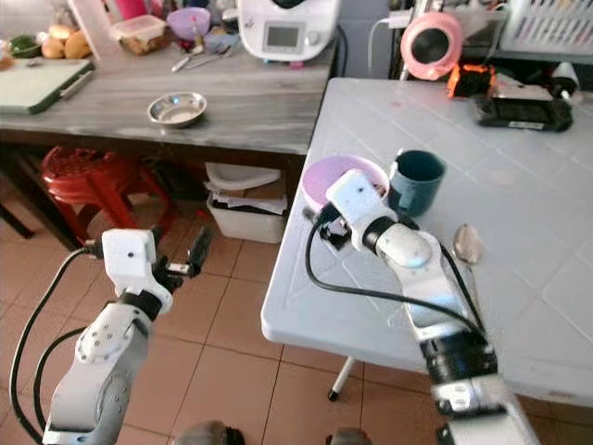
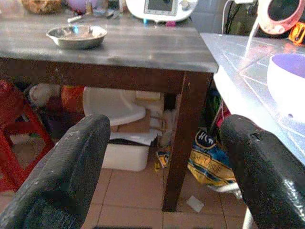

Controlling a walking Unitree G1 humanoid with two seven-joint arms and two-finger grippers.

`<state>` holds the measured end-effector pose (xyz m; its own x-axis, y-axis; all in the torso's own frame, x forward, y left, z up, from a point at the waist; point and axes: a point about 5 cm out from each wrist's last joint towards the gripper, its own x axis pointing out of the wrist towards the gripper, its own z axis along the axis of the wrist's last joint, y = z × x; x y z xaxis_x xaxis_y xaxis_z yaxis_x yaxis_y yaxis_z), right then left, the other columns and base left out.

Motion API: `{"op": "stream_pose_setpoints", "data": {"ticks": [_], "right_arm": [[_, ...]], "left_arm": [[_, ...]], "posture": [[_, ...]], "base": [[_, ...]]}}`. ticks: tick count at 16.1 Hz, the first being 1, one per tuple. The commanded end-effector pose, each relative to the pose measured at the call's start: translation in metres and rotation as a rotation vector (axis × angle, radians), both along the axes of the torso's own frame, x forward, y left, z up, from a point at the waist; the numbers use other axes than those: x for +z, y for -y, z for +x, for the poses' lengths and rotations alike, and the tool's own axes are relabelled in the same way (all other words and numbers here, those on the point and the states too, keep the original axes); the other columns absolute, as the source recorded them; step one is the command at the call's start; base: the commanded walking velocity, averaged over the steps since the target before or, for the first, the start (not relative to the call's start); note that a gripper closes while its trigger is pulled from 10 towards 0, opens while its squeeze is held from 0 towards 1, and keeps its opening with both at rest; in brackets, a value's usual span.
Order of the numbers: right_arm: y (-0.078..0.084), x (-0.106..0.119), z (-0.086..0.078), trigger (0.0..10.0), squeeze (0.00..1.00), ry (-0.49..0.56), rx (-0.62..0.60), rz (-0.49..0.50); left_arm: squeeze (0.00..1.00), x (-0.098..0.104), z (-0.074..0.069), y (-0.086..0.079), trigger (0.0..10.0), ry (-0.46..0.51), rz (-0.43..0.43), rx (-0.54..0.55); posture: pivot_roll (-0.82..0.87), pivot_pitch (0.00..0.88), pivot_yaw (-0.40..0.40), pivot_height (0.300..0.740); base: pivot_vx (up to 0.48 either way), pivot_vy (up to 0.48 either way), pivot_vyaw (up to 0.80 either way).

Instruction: Setting the table

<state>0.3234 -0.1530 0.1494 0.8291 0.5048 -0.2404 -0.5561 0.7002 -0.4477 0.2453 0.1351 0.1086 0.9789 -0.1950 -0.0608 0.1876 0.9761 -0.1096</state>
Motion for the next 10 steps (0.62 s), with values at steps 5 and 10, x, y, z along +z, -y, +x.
{"op": "stream_pose_setpoints", "data": {"ticks": [5,10], "right_arm": [[0.004,-0.002,0.007,10.0,0.0,-0.064,0.107,-0.135],[0.016,0.0,0.019,0.0,0.0,-0.088,0.163,-0.271]], "left_arm": [[0.0,0.001,-0.001,0.0,10.0,-0.022,0.004,-0.017],[0.0,-0.001,-0.001,0.001,10.0,-0.042,0.006,-0.025]], "posture": [[-0.03,0.025,0.069,0.74],[-0.03,0.014,0.068,0.74]], "base": [[0.0,0.0,0.0],[0.0,0.0,0.0]]}}
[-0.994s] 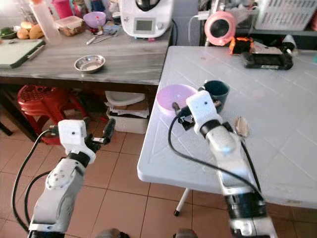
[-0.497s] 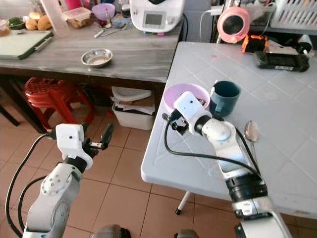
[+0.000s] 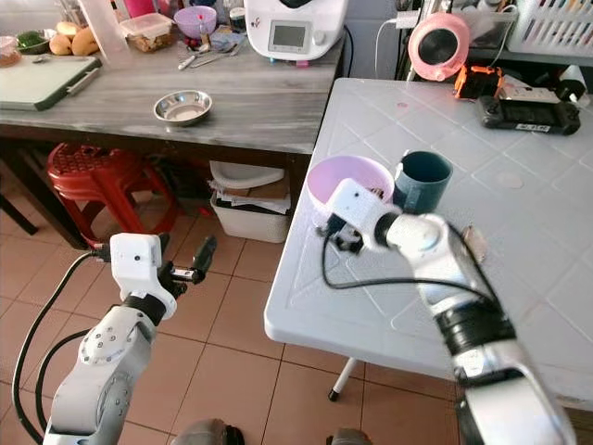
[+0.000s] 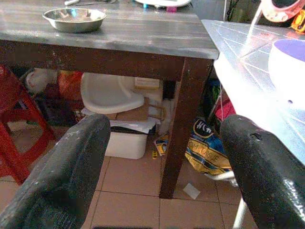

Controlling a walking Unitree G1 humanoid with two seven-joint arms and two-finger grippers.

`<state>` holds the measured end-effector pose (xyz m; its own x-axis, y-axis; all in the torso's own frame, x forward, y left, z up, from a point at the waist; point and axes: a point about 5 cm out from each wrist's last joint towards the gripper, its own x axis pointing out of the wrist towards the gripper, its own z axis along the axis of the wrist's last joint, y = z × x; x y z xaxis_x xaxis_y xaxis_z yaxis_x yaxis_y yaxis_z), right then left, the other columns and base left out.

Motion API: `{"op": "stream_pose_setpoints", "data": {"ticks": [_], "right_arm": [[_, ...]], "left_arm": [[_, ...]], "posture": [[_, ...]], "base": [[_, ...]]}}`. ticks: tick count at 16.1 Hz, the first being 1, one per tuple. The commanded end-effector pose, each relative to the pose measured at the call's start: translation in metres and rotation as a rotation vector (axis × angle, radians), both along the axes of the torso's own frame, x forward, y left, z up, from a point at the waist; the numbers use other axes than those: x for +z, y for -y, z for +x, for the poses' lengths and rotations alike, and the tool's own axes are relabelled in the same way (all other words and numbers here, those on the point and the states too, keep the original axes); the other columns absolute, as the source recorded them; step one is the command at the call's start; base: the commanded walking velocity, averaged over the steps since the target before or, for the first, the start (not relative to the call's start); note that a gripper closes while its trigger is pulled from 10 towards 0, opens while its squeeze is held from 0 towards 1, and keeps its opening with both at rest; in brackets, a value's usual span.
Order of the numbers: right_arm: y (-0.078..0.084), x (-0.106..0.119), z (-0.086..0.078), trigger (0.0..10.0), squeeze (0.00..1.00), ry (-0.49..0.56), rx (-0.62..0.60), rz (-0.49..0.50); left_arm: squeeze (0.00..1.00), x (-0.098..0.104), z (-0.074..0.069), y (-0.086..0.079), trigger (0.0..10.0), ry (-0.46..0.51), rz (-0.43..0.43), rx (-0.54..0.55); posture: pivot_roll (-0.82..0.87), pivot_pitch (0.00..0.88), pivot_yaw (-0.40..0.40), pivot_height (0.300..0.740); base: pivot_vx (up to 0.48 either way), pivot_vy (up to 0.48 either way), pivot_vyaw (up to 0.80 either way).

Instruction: Setting the table

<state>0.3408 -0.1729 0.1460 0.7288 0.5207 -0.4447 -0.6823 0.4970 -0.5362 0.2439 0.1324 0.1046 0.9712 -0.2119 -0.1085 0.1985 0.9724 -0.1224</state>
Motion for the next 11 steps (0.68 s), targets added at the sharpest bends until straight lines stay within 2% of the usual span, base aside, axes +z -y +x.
{"op": "stream_pose_setpoints", "data": {"ticks": [1,8,11], "right_arm": [[-0.003,0.004,0.003,0.0,0.0,0.003,0.06,-0.052],[0.007,-0.007,0.003,0.0,0.0,-0.069,0.138,-0.153],[0.009,-0.01,0.003,0.0,0.0,-0.063,0.163,-0.196]], "left_arm": [[0.0,0.003,0.0,-0.001,10.0,0.003,0.01,-0.009],[0.0,0.0,-0.001,0.0,10.0,-0.017,0.018,-0.011],[0.0,-0.001,0.0,0.0,10.0,-0.022,0.021,-0.013]], "posture": [[-0.03,0.012,0.066,0.74],[-0.03,0.008,0.06,0.74],[-0.03,0.004,0.057,0.74]], "base": [[0.0,0.0,0.0],[0.0,0.0,0.0],[0.0,0.0,0.0]]}}
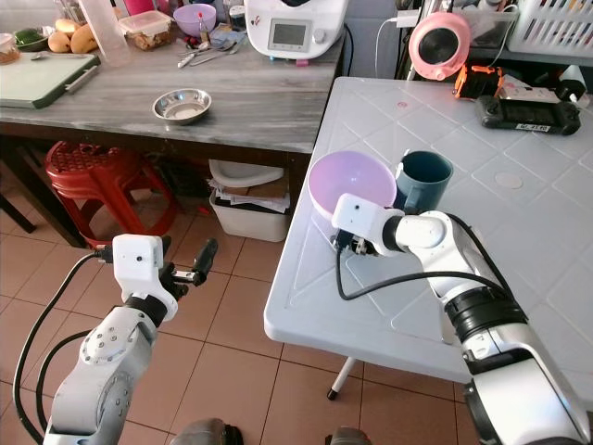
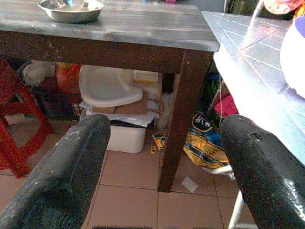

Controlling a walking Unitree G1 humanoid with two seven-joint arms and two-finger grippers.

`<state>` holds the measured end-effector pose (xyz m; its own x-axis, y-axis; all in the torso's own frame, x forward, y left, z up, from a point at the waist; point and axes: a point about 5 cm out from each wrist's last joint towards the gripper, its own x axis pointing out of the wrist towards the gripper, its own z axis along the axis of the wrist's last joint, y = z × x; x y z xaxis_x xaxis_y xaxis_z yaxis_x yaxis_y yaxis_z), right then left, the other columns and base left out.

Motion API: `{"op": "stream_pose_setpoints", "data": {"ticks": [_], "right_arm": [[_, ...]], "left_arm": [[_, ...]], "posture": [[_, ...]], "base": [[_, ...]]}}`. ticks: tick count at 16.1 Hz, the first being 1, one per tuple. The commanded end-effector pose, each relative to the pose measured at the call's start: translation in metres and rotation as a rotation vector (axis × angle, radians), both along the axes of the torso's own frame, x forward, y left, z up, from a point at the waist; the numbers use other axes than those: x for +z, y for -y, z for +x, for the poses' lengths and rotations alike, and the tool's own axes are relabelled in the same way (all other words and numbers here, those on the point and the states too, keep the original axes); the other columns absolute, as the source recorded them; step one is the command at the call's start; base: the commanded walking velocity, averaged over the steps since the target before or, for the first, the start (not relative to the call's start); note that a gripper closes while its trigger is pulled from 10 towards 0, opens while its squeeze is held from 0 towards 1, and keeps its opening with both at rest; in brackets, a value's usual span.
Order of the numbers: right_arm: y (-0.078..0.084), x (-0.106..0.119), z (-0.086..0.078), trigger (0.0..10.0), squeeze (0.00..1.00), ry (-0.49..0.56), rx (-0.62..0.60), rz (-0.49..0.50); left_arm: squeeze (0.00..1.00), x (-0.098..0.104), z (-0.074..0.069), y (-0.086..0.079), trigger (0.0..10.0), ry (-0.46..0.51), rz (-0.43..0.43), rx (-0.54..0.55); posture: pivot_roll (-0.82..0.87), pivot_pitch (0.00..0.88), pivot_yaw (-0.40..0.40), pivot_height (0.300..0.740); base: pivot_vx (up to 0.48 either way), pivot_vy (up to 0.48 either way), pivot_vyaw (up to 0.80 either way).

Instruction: Setting the table

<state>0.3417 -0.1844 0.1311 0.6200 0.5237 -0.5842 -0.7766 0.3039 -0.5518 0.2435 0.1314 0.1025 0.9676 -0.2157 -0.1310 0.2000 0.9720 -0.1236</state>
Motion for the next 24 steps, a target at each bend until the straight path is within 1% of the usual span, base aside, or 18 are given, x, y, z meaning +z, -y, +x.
{"op": "stream_pose_setpoints", "data": {"ticks": [1,5,7,13,15,16,18,19,20,21,22,24], "right_arm": [[-0.002,0.005,0.003,0.0,0.0,0.012,0.028,-0.023],[0.0,0.006,0.004,0.0,0.0,0.023,0.024,-0.026],[0.001,0.0,0.0,0.0,0.0,0.019,0.04,-0.039],[0.001,-0.009,-0.002,0.0,0.0,0.012,0.048,-0.04],[-0.005,-0.014,-0.004,0.0,0.0,0.027,0.057,-0.031],[-0.012,-0.014,-0.003,0.0,0.0,0.072,0.066,-0.022],[-0.016,-0.013,-0.001,0.0,0.0,0.092,0.068,-0.013],[-0.027,-0.009,0.001,0.0,0.0,0.146,0.083,0.014],[-0.032,-0.007,0.001,0.0,0.0,0.172,0.087,0.033],[-0.047,0.0,0.002,4.2,0.0,0.241,0.078,0.101],[-0.061,0.008,-0.003,10.0,0.0,0.335,0.066,0.19],[-0.067,0.013,-0.009,10.0,0.0,0.406,0.008,0.292]], "left_arm": [[0.0,0.001,0.001,-0.001,10.0,0.0,0.018,-0.008],[0.0,0.0,0.001,-0.001,10.0,-0.004,0.022,-0.004],[0.0,-0.001,0.002,-0.001,10.0,-0.01,0.025,0.003],[0.0,-0.002,0.006,-0.004,10.0,-0.014,0.028,0.028],[0.0,-0.003,0.007,-0.005,10.0,-0.018,0.02,0.046],[0.0,-0.003,0.008,-0.005,10.0,-0.016,0.019,0.049],[0.0,-0.003,0.01,-0.005,10.0,-0.014,0.02,0.049],[0.0,-0.003,0.013,-0.005,10.0,-0.011,0.023,0.058],[0.0,-0.002,0.014,-0.006,10.0,-0.009,0.022,0.063],[0.0,-0.002,0.017,-0.005,10.0,0.0,0.027,0.066],[0.0,-0.001,0.021,-0.003,10.0,0.008,0.022,0.069],[0.0,0.001,0.024,-0.001,10.0,0.023,0.021,0.075]], "posture": [[-0.03,0.004,0.057,0.74],[-0.03,0.0,0.051,0.74],[-0.03,0.0,0.045,0.74],[-0.02,0.0,0.029,0.74],[-0.02,0.0,0.028,0.74],[-0.02,0.0,0.03,0.74],[-0.02,0.0,0.037,0.74],[-0.02,0.0,0.039,0.74],[-0.03,0.0,0.042,0.74],[-0.03,0.0,0.043,0.74],[-0.04,0.0,0.038,0.74],[-0.04,0.0,0.036,0.74]], "base": [[0.0,0.0,0.0],[0.0,0.0,0.0],[0.0,0.0,0.0],[0.0,0.0,0.0],[0.0,0.0,0.0],[0.0,0.0,0.0],[0.0,0.0,0.0],[0.0,0.0,0.0],[0.0,0.0,0.0],[0.0,0.48,0.0],[0.0,0.48,0.0],[0.0,0.48,0.0]]}}
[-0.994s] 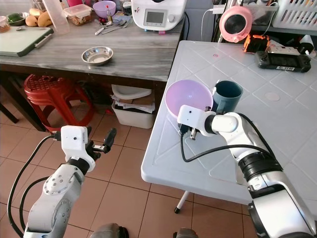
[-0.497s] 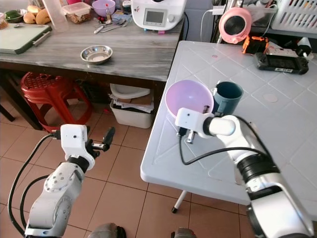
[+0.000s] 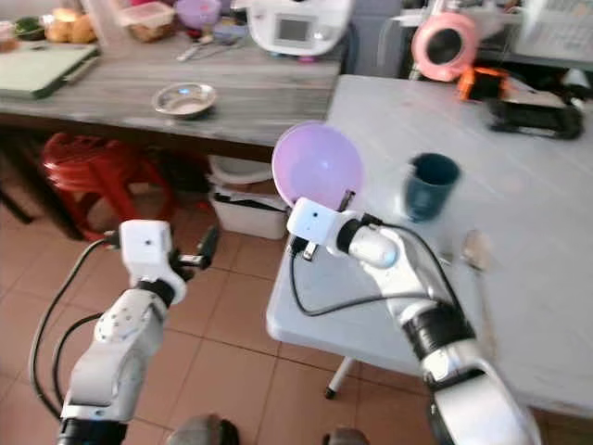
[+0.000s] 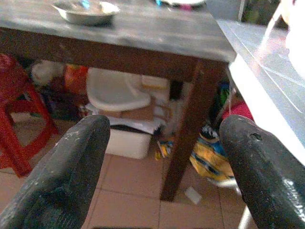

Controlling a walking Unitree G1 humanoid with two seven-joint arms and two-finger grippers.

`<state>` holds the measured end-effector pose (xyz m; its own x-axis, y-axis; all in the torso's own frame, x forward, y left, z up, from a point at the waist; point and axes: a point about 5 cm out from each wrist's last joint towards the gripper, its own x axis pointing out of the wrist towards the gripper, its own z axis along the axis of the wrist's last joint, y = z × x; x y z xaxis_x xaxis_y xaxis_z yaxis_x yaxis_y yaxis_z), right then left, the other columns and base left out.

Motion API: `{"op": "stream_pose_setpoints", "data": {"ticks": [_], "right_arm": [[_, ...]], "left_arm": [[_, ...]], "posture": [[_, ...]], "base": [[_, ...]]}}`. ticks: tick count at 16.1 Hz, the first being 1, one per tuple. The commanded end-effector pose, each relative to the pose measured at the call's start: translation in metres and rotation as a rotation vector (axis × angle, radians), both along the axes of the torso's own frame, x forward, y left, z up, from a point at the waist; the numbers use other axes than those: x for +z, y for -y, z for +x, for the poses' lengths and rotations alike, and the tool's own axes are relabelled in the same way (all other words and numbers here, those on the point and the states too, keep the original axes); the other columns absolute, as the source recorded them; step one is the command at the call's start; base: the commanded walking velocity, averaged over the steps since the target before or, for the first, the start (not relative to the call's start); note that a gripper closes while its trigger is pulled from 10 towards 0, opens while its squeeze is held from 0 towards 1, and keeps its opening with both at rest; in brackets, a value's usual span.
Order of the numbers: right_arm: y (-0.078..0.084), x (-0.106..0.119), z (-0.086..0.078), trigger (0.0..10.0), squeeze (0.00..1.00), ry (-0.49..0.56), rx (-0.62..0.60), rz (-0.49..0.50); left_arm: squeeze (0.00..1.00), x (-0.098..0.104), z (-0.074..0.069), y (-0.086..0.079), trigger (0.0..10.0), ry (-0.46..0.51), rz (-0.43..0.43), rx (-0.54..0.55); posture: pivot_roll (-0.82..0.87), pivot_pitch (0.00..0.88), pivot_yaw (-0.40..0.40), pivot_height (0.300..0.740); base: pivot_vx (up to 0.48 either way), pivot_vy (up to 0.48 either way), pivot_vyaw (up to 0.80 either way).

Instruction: Setting the table

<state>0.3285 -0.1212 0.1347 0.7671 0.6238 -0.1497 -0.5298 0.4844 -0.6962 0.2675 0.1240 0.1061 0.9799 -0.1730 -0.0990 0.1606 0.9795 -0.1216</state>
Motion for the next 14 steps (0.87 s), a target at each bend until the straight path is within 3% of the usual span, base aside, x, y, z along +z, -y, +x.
{"op": "stream_pose_setpoints", "data": {"ticks": [1,7,14], "right_arm": [[-0.004,0.011,-0.003,10.0,0.0,0.071,-0.033,0.071],[0.0,0.008,-0.025,10.0,0.0,0.109,-0.132,0.192],[-0.009,0.013,-0.044,10.0,0.0,0.141,-0.169,0.34]], "left_arm": [[0.0,-0.001,0.002,-0.009,10.0,0.002,0.023,0.038],[0.0,0.006,0.011,-0.008,10.0,0.098,0.078,0.039],[0.0,0.008,0.013,-0.002,10.0,0.137,0.091,-0.008]], "posture": [[-0.04,0.0,0.037,0.74],[-0.05,0.0,0.042,0.74],[-0.06,0.0,0.058,0.74]], "base": [[0.0,0.48,0.0],[0.0,0.48,0.0],[0.0,0.475,-0.06]]}}
